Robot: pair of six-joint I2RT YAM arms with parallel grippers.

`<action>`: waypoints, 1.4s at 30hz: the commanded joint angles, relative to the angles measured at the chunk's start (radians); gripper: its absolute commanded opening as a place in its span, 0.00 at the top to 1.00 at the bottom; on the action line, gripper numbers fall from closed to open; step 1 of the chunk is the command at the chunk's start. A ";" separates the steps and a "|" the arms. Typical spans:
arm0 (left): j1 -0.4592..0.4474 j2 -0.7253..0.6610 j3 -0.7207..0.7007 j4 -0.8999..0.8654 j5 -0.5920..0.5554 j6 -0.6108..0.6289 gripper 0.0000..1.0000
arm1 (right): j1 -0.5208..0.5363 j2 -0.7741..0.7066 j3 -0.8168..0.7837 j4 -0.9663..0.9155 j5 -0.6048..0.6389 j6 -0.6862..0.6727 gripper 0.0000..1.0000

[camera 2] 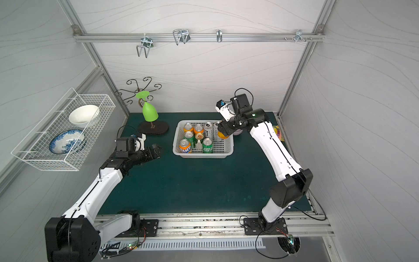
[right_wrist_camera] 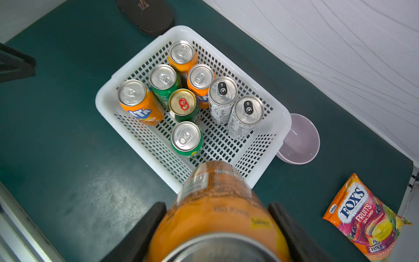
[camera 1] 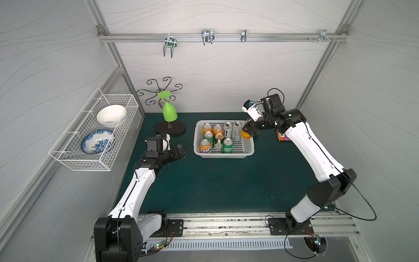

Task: Take out the drinks from the basket
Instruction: Pick up the drink from the basket, then place the drink at the center of the board.

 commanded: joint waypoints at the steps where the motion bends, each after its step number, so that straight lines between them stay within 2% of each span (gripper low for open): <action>1: 0.004 -0.009 0.009 0.014 0.014 0.011 0.02 | 0.007 -0.097 -0.042 -0.004 -0.015 0.048 0.44; 14: 0.004 -0.001 0.013 0.010 0.019 0.016 0.02 | 0.007 -0.314 -0.352 0.052 -0.011 0.100 0.43; 20: 0.004 -0.001 0.013 0.006 0.017 0.017 0.02 | 0.007 -0.379 -0.526 0.192 0.003 0.162 0.43; 30: 0.004 -0.002 0.012 0.002 0.016 0.022 0.02 | 0.026 -0.350 -0.738 0.375 0.060 0.223 0.44; 37: 0.004 -0.001 0.012 0.000 0.013 0.022 0.02 | 0.091 -0.279 -0.820 0.446 0.191 0.249 0.44; 42: 0.004 -0.006 0.010 0.000 0.011 0.023 0.02 | 0.090 -0.255 -0.872 0.517 0.195 0.308 0.44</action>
